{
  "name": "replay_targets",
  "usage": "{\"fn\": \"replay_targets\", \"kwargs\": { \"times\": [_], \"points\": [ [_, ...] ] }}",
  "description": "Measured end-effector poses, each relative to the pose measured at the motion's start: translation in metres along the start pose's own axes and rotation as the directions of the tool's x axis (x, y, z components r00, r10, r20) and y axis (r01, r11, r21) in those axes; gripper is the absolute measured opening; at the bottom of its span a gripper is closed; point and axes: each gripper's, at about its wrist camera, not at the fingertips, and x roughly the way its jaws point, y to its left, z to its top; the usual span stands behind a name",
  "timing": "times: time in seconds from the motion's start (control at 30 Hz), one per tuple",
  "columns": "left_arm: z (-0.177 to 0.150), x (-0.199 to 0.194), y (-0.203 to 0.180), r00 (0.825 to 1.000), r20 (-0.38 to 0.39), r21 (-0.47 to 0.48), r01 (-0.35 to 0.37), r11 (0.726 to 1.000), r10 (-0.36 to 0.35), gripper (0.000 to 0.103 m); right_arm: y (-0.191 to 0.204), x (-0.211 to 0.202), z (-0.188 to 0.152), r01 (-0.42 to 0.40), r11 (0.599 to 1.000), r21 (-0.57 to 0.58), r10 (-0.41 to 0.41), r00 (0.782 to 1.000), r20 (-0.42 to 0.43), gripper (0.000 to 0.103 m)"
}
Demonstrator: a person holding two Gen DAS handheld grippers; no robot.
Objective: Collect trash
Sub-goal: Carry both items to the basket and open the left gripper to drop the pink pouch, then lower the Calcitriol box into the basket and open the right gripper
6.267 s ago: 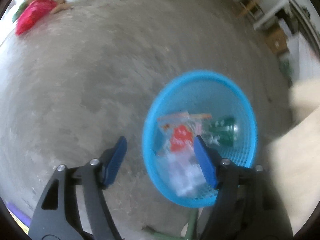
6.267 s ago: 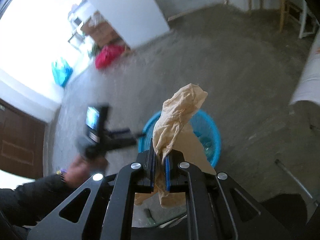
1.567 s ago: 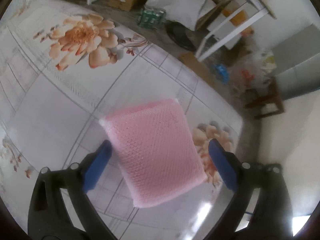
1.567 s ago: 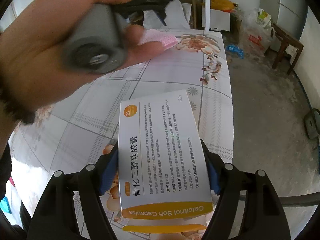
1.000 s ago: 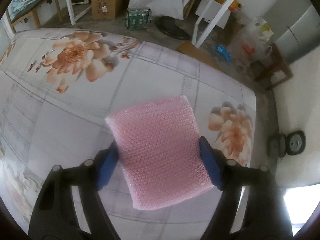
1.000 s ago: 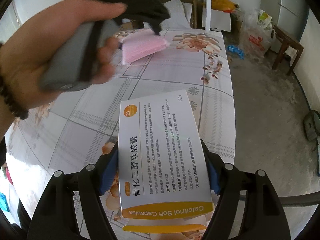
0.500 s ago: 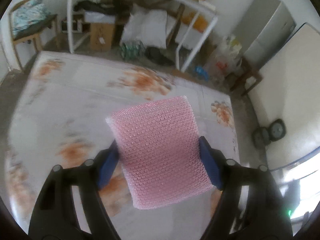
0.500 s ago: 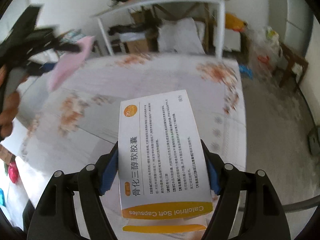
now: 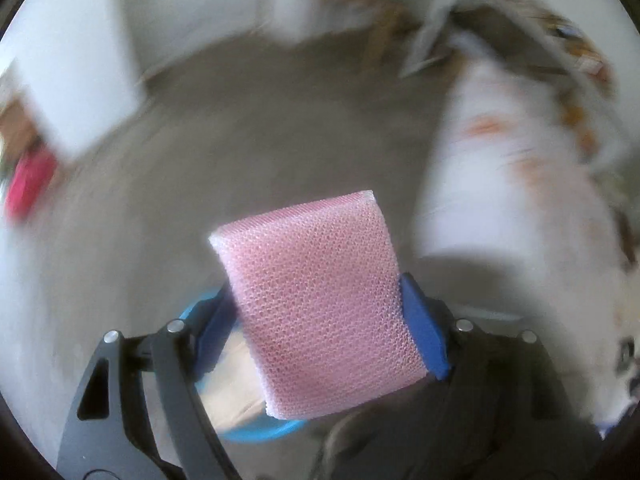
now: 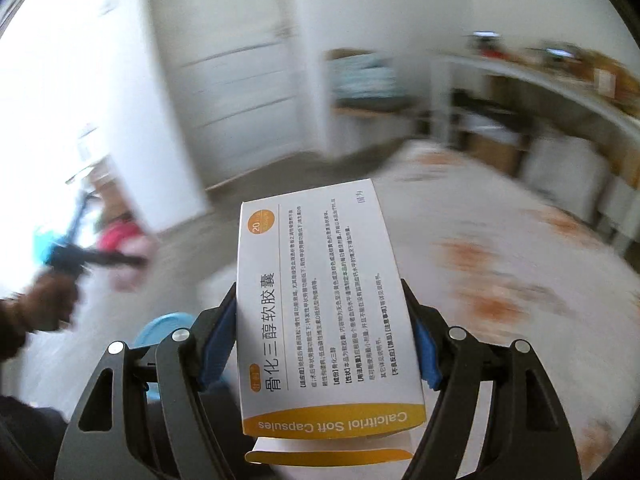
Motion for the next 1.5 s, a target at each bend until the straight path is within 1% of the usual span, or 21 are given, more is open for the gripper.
{"fn": "replay_targets", "kwargs": {
  "times": [0.07,0.17,0.27,0.37,0.43,0.5,0.6,0.73,0.77,0.97,1.0,1.03,1.07,1.1,1.13,1.17,1.27,1.33,1.37,1.43,1.5],
  "points": [
    [-0.022,0.034,0.049,0.997,-0.072,-0.106,0.006,0.994,-0.013,0.074,0.042,0.026,0.003,-0.076,0.996,-0.049,0.074,0.997,-0.038,0.071],
    [-0.057,0.092,0.106,0.985,-0.171,-0.253,-0.012,0.968,-0.032,0.076,0.101,0.063,0.001,-0.187,0.978,-0.097,0.176,0.978,-0.11,0.071],
    [-0.076,0.134,0.134,0.973,-0.224,-0.342,-0.026,0.939,-0.054,0.078,0.144,0.093,-0.008,-0.262,0.959,-0.104,0.241,0.954,-0.179,0.071],
    [-0.089,0.17,0.145,0.959,-0.278,-0.378,-0.051,0.924,-0.061,0.084,0.176,0.117,-0.016,-0.313,0.944,-0.102,0.282,0.929,-0.241,0.072],
    [-0.096,0.183,0.157,0.95,-0.305,-0.419,-0.074,0.905,-0.064,0.084,0.191,0.131,-0.021,-0.333,0.938,-0.096,0.297,0.914,-0.275,0.071],
    [-0.098,0.18,0.169,0.955,-0.286,-0.454,-0.062,0.889,-0.08,0.086,0.209,0.144,-0.031,-0.341,0.935,-0.094,0.298,0.902,-0.312,0.072],
    [-0.095,0.157,0.186,0.972,-0.216,-0.496,-0.025,0.868,-0.096,0.089,0.228,0.169,-0.037,-0.367,0.927,-0.082,0.315,0.877,-0.362,0.072],
    [-0.094,0.127,0.2,0.991,-0.122,-0.522,-0.01,0.853,-0.063,0.089,0.257,0.207,-0.053,-0.387,0.919,-0.071,0.32,0.84,-0.439,0.072],
    [-0.094,0.123,0.203,0.992,-0.11,-0.526,-0.009,0.85,-0.057,0.089,0.266,0.226,-0.06,-0.388,0.92,-0.057,0.318,0.822,-0.472,0.072],
    [-0.095,0.099,0.236,0.998,-0.052,-0.582,0.008,0.813,-0.047,0.089,0.294,0.303,-0.103,-0.337,0.941,0.027,0.287,0.755,-0.59,0.073],
    [-0.095,0.097,0.238,0.997,-0.051,-0.589,0.01,0.808,-0.049,0.089,0.296,0.313,-0.111,-0.315,0.949,0.028,0.268,0.756,-0.597,0.075],
    [-0.097,0.098,0.242,0.997,-0.05,-0.593,0.012,0.805,-0.051,0.089,0.298,0.325,-0.123,-0.29,0.956,0.041,0.255,0.757,-0.601,0.086],
    [-0.099,0.098,0.244,0.997,-0.05,-0.596,0.013,0.803,-0.053,0.089,0.298,0.334,-0.134,-0.291,0.954,0.067,0.269,0.741,-0.616,0.098],
    [-0.1,0.099,0.245,0.997,-0.051,-0.598,0.015,0.801,-0.056,0.089,0.299,0.34,-0.143,-0.277,0.958,0.068,0.254,0.721,-0.644,0.097],
    [-0.101,0.098,0.244,0.997,-0.051,-0.597,0.017,0.802,-0.059,0.089,0.304,0.346,-0.148,-0.262,0.964,0.052,0.229,0.71,-0.665,0.097],
    [-0.102,0.098,0.244,0.997,-0.052,-0.593,0.019,0.805,-0.062,0.089,0.306,0.346,-0.147,-0.262,0.964,0.042,0.223,0.715,-0.663,0.097],
    [-0.101,0.101,0.237,0.996,-0.056,-0.574,0.019,0.818,-0.062,0.089,0.3,0.339,-0.141,-0.243,0.969,0.051,0.221,0.751,-0.622,0.097],
    [-0.099,0.101,0.227,0.996,-0.062,-0.555,0.025,0.831,-0.071,0.089,0.294,0.343,-0.145,-0.21,0.975,0.067,0.205,0.75,-0.629,0.097],
    [-0.098,0.099,0.221,0.996,-0.064,-0.541,0.024,0.841,-0.07,0.089,0.291,0.343,-0.146,-0.195,0.978,0.073,0.197,0.748,-0.633,0.097],
    [-0.096,0.096,0.21,0.996,-0.072,-0.503,0.014,0.864,-0.058,0.09,0.289,0.341,-0.144,-0.179,0.981,0.068,0.182,0.758,-0.626,0.097],
    [-0.095,0.093,0.194,0.995,-0.092,-0.446,-0.019,0.895,-0.025,0.091,0.283,0.333,-0.138,-0.138,0.988,0.063,0.148,0.778,-0.611,0.097]
  ]
}}
